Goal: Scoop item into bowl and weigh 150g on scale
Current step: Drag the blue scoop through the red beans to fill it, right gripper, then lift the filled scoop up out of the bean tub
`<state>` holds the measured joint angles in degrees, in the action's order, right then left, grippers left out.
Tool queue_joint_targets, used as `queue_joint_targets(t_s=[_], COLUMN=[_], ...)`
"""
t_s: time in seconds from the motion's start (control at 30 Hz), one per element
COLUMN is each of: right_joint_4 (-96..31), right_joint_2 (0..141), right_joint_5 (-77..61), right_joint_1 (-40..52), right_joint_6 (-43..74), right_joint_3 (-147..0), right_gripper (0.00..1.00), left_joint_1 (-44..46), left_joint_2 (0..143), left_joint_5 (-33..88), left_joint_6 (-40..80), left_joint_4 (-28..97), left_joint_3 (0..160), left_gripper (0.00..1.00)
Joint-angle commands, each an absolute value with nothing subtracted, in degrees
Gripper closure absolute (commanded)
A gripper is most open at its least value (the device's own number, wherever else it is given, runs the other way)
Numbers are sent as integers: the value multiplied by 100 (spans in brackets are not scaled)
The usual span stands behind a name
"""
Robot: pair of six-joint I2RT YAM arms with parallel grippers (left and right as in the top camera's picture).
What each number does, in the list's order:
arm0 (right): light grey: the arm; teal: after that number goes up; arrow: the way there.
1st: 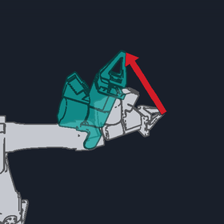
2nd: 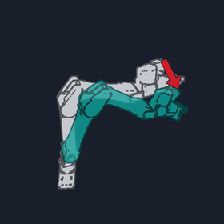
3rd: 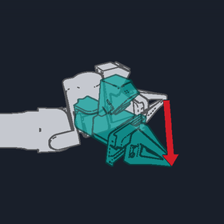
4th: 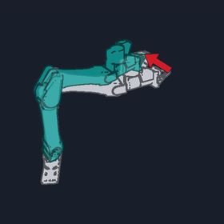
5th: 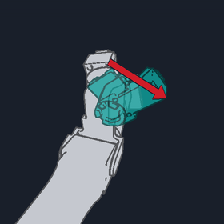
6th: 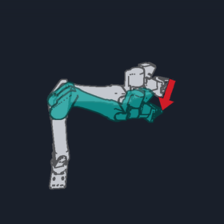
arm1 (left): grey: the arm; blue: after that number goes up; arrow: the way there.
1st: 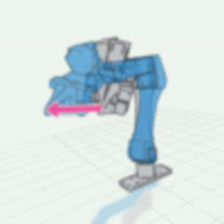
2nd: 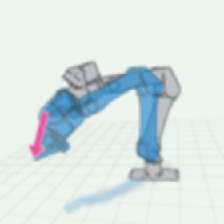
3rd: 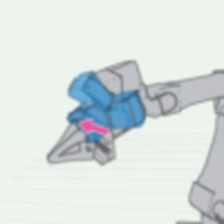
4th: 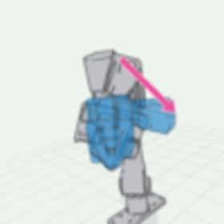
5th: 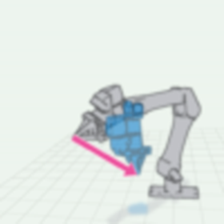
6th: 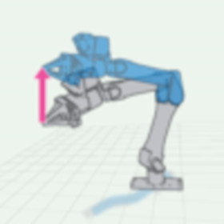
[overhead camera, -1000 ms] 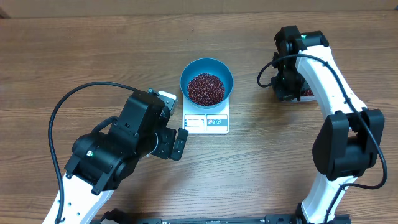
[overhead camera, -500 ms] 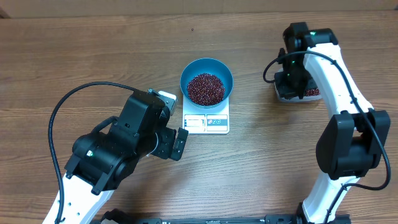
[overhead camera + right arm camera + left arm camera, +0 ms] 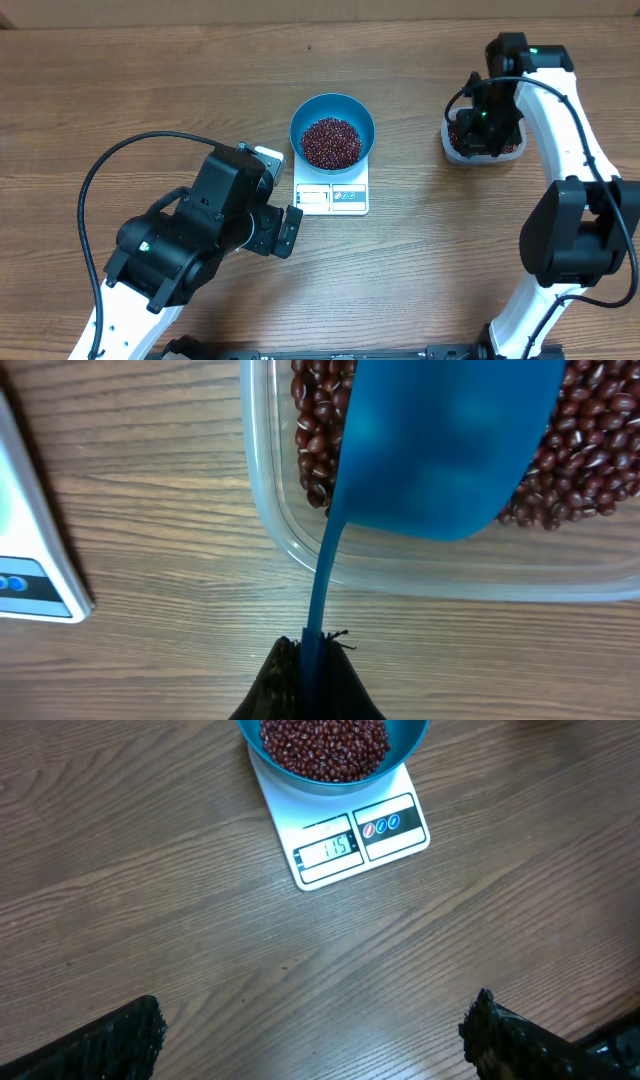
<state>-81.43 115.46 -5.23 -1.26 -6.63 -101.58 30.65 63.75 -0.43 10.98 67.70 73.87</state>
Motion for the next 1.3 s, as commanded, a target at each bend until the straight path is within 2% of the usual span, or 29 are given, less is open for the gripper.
queue_joint_targets(t_s=[0.0,0.7,0.97,1.27], right_joint_4=[-8001,-7933,-7913,-7922], right_joint_2=[11452,11054,10906,10906], right_joint_5=[-1020,-1986,-2805,-2362], right_joint_1=[-215,-939,-1264,-1420], right_joint_6=[-821,-1330,-1559,-1505], right_joint_3=[-10322,-10322,-10322,-10322], right_gripper=[96,96,96,96], left_joint_1=[3039,3039,3039,3039], left_joint_2=[6300,6300,6300,6300], left_joint_5=[-40,-40,-40,-40], left_joint_6=[1181,1181,1181,1181], left_joint_4=[6751,6751,6751,6751], left_joint_3=[7505,7505,7505,7505], left_gripper=[1,1,1,1])
